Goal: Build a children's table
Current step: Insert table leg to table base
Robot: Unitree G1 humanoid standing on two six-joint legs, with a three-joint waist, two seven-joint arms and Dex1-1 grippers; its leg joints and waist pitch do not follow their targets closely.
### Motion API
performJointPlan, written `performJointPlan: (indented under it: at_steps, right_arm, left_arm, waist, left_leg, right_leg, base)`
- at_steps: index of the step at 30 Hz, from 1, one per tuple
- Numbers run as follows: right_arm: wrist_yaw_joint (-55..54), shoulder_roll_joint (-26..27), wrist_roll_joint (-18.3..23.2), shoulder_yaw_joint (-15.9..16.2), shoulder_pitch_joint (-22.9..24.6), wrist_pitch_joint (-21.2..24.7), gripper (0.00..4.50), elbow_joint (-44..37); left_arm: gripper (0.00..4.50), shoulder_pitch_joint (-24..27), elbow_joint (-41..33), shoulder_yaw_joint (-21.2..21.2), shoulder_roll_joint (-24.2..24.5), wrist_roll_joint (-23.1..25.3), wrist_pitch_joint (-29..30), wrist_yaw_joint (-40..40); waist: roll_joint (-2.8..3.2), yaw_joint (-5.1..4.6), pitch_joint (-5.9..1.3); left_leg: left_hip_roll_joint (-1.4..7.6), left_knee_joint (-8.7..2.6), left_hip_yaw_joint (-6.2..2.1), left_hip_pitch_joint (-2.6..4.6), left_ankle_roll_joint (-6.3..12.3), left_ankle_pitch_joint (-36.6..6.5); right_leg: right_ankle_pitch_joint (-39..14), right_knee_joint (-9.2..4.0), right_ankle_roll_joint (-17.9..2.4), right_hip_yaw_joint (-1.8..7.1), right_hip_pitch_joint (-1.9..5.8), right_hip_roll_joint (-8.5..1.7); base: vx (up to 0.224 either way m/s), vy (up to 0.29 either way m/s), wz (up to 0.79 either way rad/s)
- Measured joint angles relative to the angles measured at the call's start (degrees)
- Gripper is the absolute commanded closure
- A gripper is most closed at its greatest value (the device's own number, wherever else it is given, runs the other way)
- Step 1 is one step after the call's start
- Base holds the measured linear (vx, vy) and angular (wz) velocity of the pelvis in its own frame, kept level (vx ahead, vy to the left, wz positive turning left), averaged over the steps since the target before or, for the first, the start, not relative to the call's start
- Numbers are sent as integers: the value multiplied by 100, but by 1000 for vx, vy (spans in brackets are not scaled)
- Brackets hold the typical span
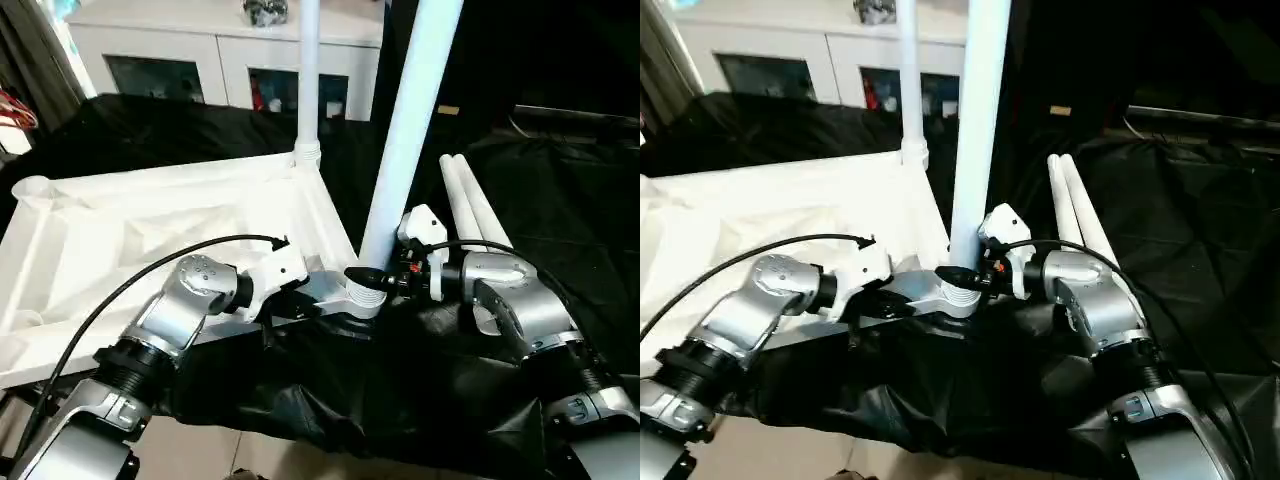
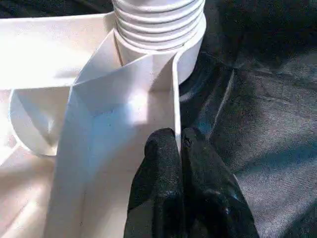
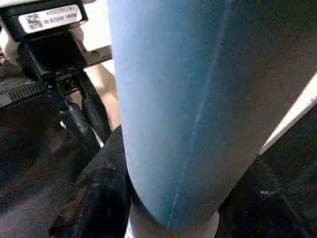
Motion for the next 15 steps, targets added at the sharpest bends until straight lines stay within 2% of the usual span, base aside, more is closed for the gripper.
performJointPlan:
  at_steps: [7, 11, 15]
  right_arm:
    - [-4, 3, 7, -8, 41, -127, 262, -52]
    - [-764, 316, -20, -169, 4, -264, 262, 150]
    - [-2134, 865, -141, -466, -302, -276, 262, 654]
  left_arm:
    - [450, 1, -161, 7, -8, -31, 269, -25]
    - [450, -38, -164, 140, -180, 6, 634, 392]
    - [450, -178, -320, 284, -602, 169, 1457, 1288]
  waist:
    - [18, -6, 39]
    - [23, -33, 72]
    - [24, -91, 177]
  left_leg:
    - [-1, -26, 6, 11, -1, 0]
    - [-1, -27, 10, 28, -2, 0]
    - [-1, -33, -19, 48, -2, 0]
  right_leg:
    - [-1, -7, -1, 1, 0, 0]
    - [-2, -7, 0, 4, 4, 0]
    - [-4, -69, 4, -22, 3, -2]
  base:
    - [0, 0, 0]
    - [0, 0, 0]
    - [-50, 13, -12]
